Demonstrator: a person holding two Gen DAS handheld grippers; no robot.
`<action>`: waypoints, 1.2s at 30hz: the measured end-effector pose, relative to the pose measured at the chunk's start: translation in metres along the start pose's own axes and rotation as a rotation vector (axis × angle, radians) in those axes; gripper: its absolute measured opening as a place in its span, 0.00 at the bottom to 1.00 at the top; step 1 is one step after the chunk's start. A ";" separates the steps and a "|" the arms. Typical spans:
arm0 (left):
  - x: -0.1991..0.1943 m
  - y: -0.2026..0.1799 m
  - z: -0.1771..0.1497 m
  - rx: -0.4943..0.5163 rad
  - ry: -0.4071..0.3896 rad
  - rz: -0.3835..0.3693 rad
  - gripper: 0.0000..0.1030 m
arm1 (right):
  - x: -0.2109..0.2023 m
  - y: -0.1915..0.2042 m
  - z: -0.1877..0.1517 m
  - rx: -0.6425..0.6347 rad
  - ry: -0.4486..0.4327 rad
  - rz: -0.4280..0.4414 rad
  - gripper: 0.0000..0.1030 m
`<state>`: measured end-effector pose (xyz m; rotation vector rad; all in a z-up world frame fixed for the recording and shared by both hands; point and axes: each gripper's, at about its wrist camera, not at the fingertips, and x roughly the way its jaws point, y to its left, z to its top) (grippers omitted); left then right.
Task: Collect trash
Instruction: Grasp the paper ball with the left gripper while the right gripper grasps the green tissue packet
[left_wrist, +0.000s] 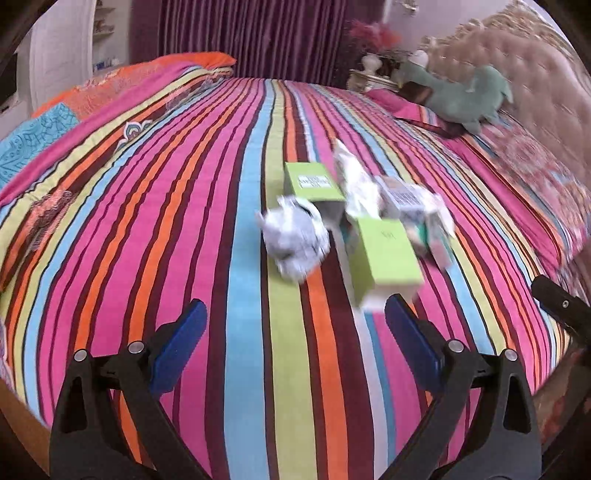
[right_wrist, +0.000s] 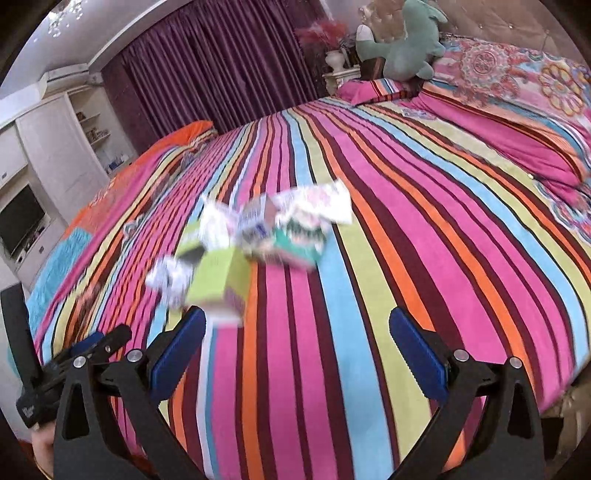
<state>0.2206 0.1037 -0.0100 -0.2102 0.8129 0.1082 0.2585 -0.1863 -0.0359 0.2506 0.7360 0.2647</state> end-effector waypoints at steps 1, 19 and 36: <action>0.009 0.003 0.006 -0.011 0.008 -0.006 0.92 | 0.005 -0.001 0.007 0.011 0.010 -0.004 0.93; 0.104 0.003 0.048 0.003 0.129 0.033 0.92 | 0.114 -0.017 0.042 0.150 0.150 -0.087 0.93; 0.142 0.009 0.045 -0.035 0.201 0.062 0.85 | 0.139 -0.015 0.044 -0.037 0.196 -0.083 0.90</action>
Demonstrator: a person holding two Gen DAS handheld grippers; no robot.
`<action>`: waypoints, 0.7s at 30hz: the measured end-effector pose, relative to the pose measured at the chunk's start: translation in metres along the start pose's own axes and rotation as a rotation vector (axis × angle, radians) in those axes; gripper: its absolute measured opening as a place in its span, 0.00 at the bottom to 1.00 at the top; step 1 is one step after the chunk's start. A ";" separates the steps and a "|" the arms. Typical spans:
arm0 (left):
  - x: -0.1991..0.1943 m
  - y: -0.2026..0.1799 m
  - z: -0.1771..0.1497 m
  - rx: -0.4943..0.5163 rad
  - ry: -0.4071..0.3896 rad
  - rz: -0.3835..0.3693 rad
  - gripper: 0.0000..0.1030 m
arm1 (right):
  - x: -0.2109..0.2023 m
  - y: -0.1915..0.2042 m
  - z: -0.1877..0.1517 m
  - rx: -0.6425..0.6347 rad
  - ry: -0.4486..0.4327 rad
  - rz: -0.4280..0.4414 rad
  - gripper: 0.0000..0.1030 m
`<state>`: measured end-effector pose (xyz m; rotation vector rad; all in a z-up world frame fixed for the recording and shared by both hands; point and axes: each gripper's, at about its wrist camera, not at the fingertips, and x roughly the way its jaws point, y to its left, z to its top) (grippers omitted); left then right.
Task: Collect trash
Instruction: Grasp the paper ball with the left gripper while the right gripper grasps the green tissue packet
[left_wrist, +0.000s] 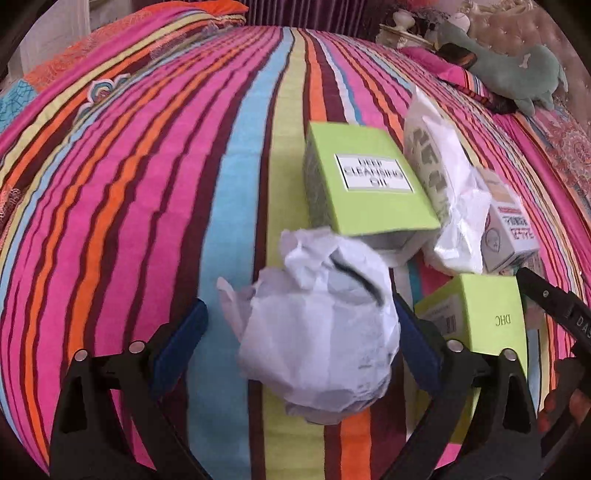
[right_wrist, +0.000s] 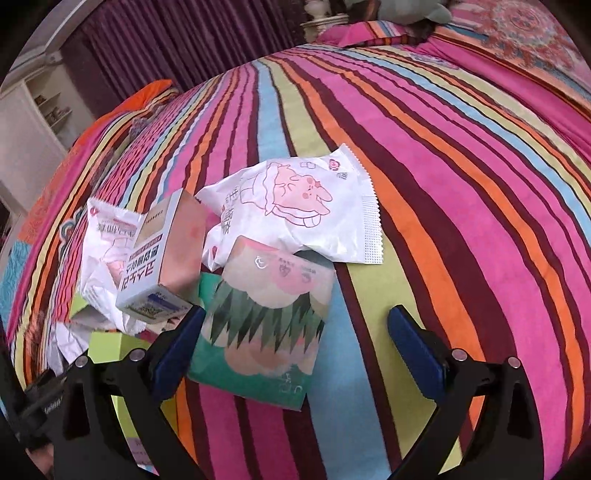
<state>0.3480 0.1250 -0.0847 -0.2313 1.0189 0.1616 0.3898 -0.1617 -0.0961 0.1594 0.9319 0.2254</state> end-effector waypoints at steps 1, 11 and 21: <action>0.000 0.000 -0.001 -0.005 0.000 -0.008 0.80 | 0.000 0.001 0.000 -0.016 0.000 -0.002 0.88; -0.009 0.013 -0.002 -0.060 -0.006 -0.037 0.57 | -0.017 -0.023 -0.002 -0.060 0.024 0.021 0.47; -0.039 0.020 -0.027 -0.067 -0.032 -0.063 0.57 | -0.058 -0.049 -0.035 -0.036 -0.007 -0.057 0.47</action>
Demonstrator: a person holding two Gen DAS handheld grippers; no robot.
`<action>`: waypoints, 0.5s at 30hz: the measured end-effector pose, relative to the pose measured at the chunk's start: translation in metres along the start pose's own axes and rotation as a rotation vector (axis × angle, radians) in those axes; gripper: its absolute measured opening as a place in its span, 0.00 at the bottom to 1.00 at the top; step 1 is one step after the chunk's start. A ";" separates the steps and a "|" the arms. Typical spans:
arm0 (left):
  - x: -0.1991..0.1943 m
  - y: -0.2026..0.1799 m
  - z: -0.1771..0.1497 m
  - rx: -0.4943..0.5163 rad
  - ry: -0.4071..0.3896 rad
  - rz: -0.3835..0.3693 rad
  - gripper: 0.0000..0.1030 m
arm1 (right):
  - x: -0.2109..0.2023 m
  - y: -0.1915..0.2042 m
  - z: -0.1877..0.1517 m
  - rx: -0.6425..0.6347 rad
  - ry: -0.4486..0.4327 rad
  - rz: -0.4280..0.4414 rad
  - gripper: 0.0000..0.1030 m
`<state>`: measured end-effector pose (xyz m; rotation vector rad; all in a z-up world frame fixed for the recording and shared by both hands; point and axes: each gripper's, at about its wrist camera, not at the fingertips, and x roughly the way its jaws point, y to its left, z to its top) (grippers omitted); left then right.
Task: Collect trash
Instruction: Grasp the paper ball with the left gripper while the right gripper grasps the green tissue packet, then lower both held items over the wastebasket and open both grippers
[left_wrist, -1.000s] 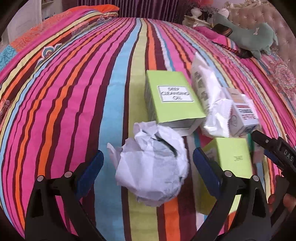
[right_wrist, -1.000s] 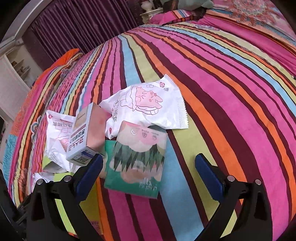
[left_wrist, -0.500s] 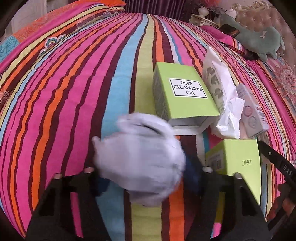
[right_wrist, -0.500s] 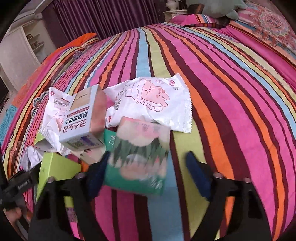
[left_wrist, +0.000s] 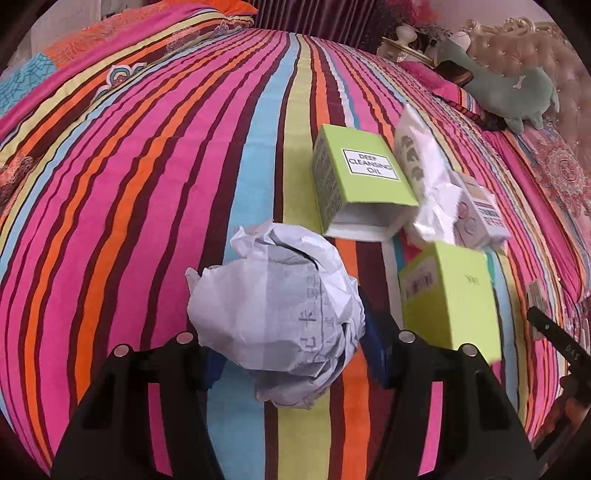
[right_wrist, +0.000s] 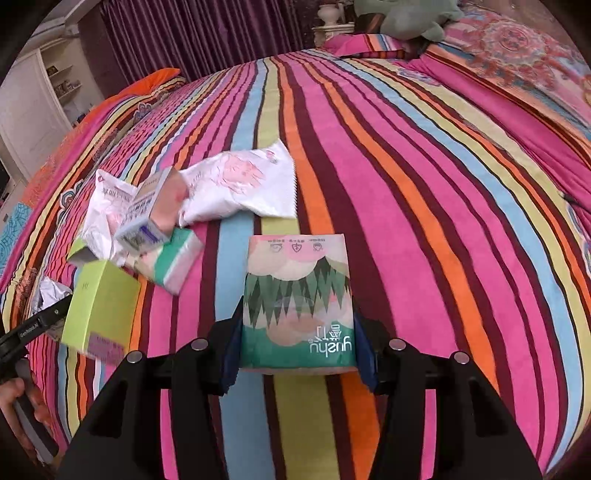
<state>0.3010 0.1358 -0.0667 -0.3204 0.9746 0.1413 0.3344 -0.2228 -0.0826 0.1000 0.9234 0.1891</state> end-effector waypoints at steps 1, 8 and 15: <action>-0.004 0.001 -0.003 -0.002 -0.003 -0.003 0.57 | -0.002 -0.002 -0.001 0.008 -0.001 0.002 0.47; -0.036 0.004 -0.025 0.011 -0.018 -0.003 0.57 | -0.030 -0.007 -0.024 0.038 -0.010 0.016 0.47; -0.068 0.001 -0.063 0.049 -0.028 -0.018 0.57 | -0.063 -0.005 -0.050 0.035 -0.027 0.061 0.47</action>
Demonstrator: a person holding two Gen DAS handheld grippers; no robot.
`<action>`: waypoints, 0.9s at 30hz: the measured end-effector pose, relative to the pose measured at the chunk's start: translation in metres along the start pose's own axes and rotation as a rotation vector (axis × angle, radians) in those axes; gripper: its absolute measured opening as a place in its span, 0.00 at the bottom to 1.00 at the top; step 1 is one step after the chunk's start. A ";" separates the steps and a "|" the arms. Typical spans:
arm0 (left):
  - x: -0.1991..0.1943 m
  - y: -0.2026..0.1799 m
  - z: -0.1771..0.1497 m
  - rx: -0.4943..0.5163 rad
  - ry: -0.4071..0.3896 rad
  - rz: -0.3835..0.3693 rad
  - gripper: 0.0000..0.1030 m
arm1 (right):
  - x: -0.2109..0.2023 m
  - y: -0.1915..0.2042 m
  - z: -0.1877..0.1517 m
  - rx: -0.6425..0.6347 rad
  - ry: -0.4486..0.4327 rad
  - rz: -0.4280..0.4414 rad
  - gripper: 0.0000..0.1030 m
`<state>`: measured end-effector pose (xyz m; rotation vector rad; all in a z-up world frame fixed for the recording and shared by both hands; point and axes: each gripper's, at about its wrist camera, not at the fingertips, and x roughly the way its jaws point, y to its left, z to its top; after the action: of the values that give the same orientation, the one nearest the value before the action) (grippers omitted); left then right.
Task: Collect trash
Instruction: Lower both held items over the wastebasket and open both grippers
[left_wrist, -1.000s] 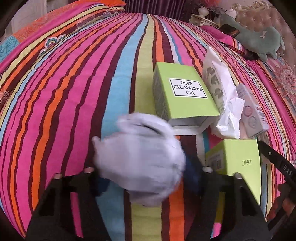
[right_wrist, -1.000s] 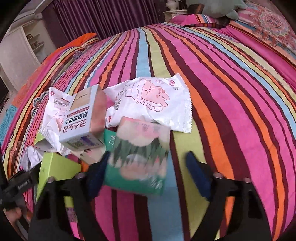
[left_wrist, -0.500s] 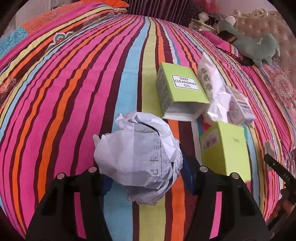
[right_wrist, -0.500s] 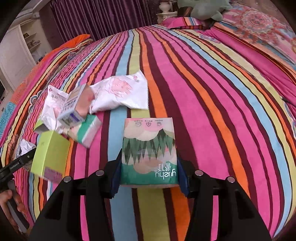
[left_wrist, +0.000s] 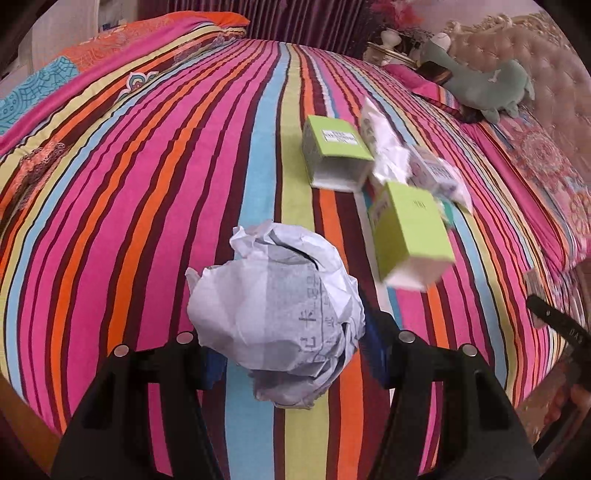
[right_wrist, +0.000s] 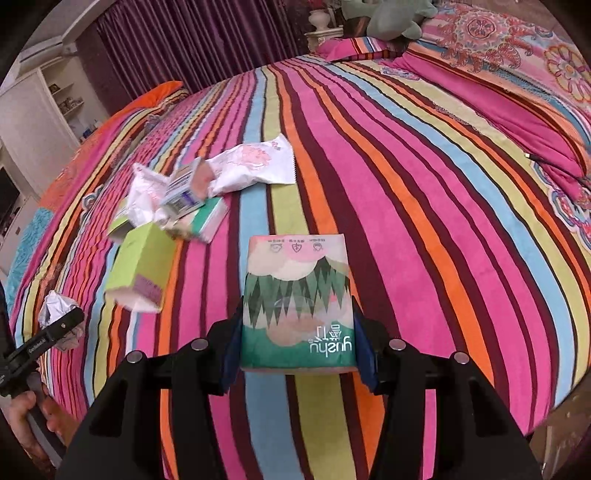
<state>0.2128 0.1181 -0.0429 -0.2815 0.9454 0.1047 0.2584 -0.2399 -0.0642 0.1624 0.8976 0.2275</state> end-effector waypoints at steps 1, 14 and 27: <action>-0.006 -0.001 -0.008 0.010 -0.002 -0.003 0.57 | -0.004 -0.001 -0.003 0.005 -0.001 0.007 0.47; -0.072 -0.017 -0.116 0.129 0.037 -0.082 0.57 | -0.073 0.014 -0.095 -0.031 0.048 0.118 0.47; -0.051 -0.048 -0.234 0.204 0.327 -0.177 0.57 | -0.052 0.023 -0.198 0.024 0.312 0.154 0.47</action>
<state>0.0098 0.0074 -0.1213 -0.1950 1.2408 -0.2055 0.0678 -0.2231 -0.1410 0.2227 1.1995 0.3927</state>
